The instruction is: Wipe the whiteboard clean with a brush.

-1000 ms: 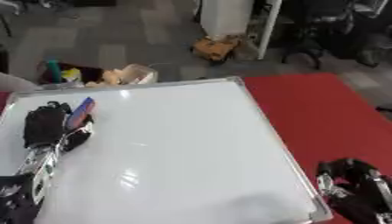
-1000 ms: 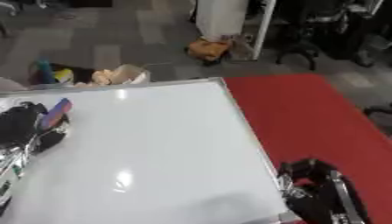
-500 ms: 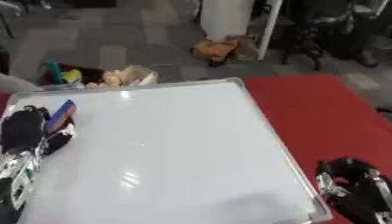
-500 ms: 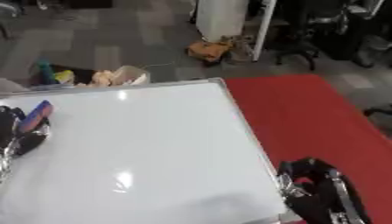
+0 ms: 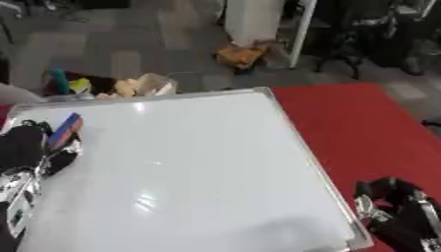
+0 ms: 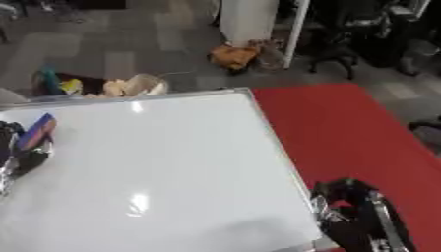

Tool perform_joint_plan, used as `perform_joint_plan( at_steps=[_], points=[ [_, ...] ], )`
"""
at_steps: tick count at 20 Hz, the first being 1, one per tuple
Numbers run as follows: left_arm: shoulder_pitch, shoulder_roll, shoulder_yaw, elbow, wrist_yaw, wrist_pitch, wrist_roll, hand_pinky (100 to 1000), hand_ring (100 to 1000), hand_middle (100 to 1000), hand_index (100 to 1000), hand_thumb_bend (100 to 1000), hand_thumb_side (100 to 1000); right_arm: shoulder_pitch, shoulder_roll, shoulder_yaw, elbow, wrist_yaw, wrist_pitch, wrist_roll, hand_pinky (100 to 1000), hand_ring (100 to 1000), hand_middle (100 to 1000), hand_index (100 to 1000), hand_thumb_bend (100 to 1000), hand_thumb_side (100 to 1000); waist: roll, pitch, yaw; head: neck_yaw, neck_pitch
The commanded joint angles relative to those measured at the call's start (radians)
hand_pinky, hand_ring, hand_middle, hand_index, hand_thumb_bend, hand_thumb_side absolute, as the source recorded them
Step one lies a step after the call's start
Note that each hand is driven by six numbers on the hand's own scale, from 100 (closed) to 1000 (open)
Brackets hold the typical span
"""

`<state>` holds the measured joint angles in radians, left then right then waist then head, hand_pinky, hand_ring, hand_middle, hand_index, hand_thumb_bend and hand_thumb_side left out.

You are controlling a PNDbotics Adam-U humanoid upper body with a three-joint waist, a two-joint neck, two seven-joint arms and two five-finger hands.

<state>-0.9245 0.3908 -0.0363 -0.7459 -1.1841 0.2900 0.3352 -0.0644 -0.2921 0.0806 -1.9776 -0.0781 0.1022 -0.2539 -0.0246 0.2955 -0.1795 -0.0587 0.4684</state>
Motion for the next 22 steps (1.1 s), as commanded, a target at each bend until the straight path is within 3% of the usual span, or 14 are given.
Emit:
perform_joint_plan(
  at_steps=[1,11,22],
  points=[
    [-0.006,-0.022,-0.073,-0.054,0.026,-0.04,0.017,333,391,338,481,176,226,-0.004,-0.018,-0.006,-0.009,-0.003,-0.002,-0.003,177,477,359,485,100,109,-0.002,-0.015,-0.001,0.0,0.002],
    [-0.003,-0.007,-0.3,-0.306,0.147,-0.195,-0.054,345,396,344,486,185,252,-0.003,-0.023,-0.005,-0.008,-0.004,-0.002,-0.003,177,476,359,485,100,108,0.003,-0.021,0.0,-0.002,0.008],
    [0.08,0.08,-0.424,-0.58,0.272,-0.363,-0.217,354,405,347,490,200,277,0.0,-0.033,-0.008,-0.008,-0.004,-0.002,-0.006,177,476,358,486,100,108,0.009,-0.03,0.01,-0.016,0.009]
  ],
)
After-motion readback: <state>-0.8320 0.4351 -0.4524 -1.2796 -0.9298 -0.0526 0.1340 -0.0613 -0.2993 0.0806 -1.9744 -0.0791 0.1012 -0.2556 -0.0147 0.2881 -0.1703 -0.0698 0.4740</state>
